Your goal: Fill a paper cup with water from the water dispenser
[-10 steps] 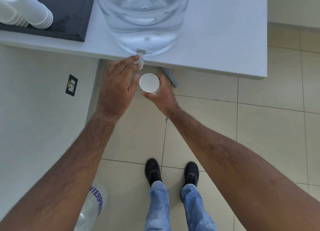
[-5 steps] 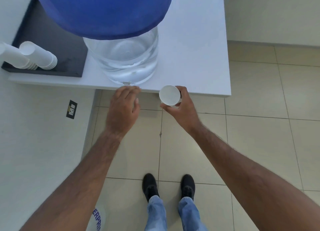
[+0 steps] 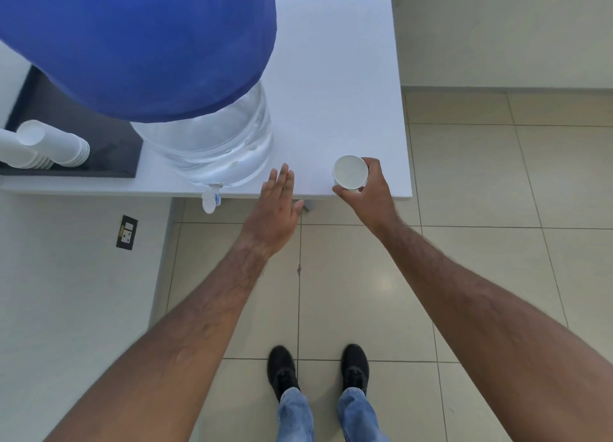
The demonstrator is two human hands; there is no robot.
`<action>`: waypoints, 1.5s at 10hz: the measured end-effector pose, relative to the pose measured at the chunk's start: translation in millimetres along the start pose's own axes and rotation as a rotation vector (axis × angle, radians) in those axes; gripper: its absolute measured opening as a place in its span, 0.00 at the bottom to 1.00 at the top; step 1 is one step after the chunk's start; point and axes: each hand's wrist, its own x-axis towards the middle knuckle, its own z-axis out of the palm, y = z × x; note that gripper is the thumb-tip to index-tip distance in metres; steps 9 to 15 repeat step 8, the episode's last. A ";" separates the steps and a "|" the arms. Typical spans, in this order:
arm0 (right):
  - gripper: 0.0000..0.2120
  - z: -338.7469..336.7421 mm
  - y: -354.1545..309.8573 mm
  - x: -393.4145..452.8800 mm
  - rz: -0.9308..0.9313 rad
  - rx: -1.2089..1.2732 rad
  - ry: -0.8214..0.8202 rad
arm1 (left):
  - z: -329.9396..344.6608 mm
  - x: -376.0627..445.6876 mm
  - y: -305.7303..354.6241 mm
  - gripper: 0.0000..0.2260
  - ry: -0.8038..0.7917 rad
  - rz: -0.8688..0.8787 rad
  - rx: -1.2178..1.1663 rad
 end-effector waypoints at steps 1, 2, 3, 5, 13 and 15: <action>0.34 -1.5 4.2 9.2 0.013 0.004 -0.007 | 4.8 12.1 5.9 0.29 -0.062 -0.035 0.038; 0.34 -0.8 3.8 14.4 0.008 0.006 -0.021 | 7.0 18.3 8.5 0.29 -0.081 -0.049 0.052; 0.35 2.6 0.8 20.9 0.006 0.008 -0.051 | 8.6 22.8 10.6 0.29 -0.107 -0.062 0.064; 0.34 6.8 -7.5 30.5 0.009 0.027 -0.072 | 7.7 27.8 12.9 0.29 -0.098 -0.073 0.088; 0.40 7.2 -1.8 35.9 -0.005 -0.017 -0.108 | 15.4 33.6 2.4 0.31 -0.014 -0.064 0.222; 0.40 7.2 -1.8 35.9 -0.005 -0.017 -0.108 | 15.4 33.6 2.4 0.31 -0.014 -0.064 0.222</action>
